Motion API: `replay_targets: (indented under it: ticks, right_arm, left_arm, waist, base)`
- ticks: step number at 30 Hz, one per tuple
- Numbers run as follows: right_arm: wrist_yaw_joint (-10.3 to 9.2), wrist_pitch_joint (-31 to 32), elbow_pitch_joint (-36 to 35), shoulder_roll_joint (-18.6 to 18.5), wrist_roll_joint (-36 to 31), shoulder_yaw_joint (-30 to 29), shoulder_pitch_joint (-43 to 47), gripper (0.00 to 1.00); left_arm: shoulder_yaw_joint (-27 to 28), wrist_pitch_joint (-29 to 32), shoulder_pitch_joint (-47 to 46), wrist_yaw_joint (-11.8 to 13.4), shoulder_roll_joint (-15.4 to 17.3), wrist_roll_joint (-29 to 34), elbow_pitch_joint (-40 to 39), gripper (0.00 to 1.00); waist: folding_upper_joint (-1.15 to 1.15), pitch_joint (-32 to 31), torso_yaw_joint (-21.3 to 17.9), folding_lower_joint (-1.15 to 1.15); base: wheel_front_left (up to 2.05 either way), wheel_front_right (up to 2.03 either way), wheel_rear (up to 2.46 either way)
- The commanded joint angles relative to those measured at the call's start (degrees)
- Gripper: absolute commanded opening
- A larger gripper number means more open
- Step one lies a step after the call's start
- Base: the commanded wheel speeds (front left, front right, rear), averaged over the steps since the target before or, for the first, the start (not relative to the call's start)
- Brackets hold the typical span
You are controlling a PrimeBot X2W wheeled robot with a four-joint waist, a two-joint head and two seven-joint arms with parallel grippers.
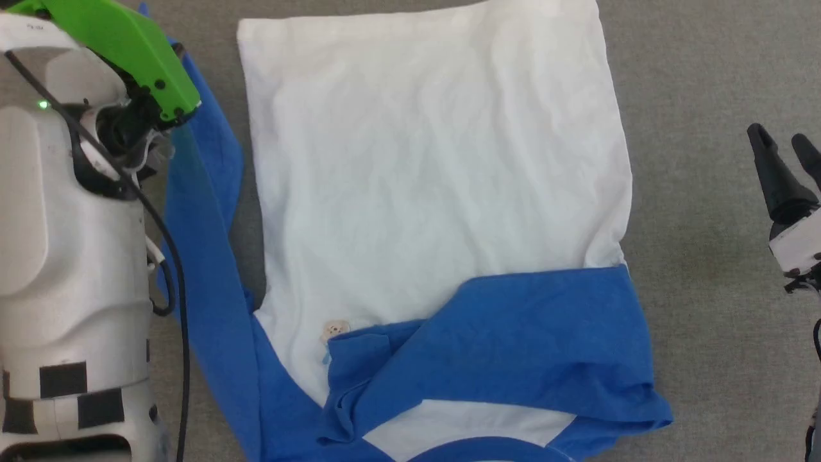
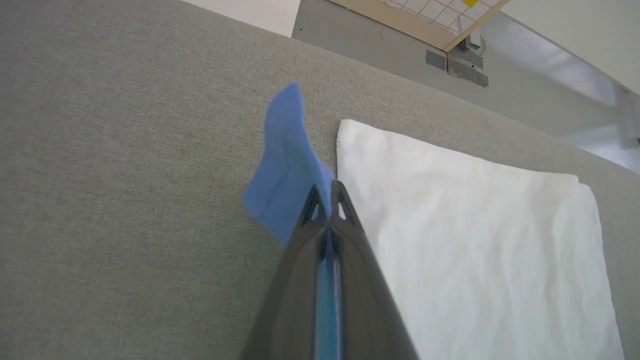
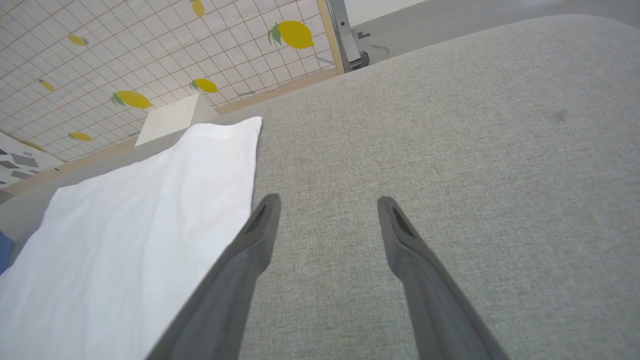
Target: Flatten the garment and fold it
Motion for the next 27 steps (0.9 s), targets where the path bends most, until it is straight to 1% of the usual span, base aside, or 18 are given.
replay_targets:
  ticks: [1,5,8,13,14,18,21,24,27]
  right_arm:
    - [-0.08,0.1,0.3,-0.1,-0.4,0.0,0.5,1.00]
    - [-0.08,0.5,1.0,0.5,-0.8,0.2,1.5,1.00]
    - [-0.08,1.2,1.3,0.8,-1.2,0.2,2.6,1.00]
    - [-0.08,2.2,1.4,1.4,-1.9,-0.7,4.2,1.00]
    - [-0.08,2.5,1.4,1.6,-2.1,-0.9,4.6,1.00]
    - [-0.08,3.3,1.0,2.4,-2.1,-1.2,5.4,1.00]
    - [-0.08,3.7,0.7,2.9,-2.2,-0.9,5.8,1.00]
    - [-0.08,4.1,0.7,3.3,-2.0,-0.5,6.2,1.00]
    - [-0.08,4.2,0.8,3.7,-1.8,0.0,6.4,1.00]
  left_arm:
    - [0.2,-1.0,1.5,-1.2,-0.4,-1.0,-0.7,0.00]
    - [0.5,-3.8,4.6,-3.9,-0.8,-2.7,-3.6,0.00]
    - [0.1,-5.2,6.7,-5.9,-1.4,-4.0,-7.4,0.00]
    - [-4.2,-5.0,8.5,-10.0,-5.6,-8.0,-13.9,0.00]
    - [-5.8,-4.8,8.9,-10.7,-6.3,-8.2,-14.9,0.00]
    - [-12.8,-4.5,10.6,-12.2,-8.3,-10.1,-15.9,0.00]
    - [-19.6,-5.7,11.8,-12.6,-8.9,-12.6,-15.2,0.00]
    - [-27.4,-8.0,12.9,-11.6,-9.0,-15.8,-13.2,0.00]
    - [-36.2,-10.9,13.8,-10.2,-9.0,-19.1,-9.1,0.00]
  waist:
    - [0.00,-3.7,2.2,-0.01]
    - [0.00,-7.9,3.9,-0.01]
    - [0.00,-10.9,5.1,-0.01]
    - [0.00,-14.4,7.0,-0.01]
    - [0.00,-15.1,7.3,-0.01]
    - [0.00,-16.7,7.6,-0.01]
    - [0.00,-17.1,7.0,-0.01]
    - [0.00,-17.2,5.8,-0.01]
    - [0.00,-16.8,4.3,-0.01]
  base:
    - [0.00,0.00,0.00]
    - [0.00,0.00,0.00]
    - [0.00,0.00,0.00]
    - [0.00,0.00,0.00]
    - [0.00,0.00,0.00]
    - [0.00,0.00,0.00]
    - [0.00,0.00,0.00]
    - [0.00,0.00,0.00]
    - [0.00,0.00,0.00]
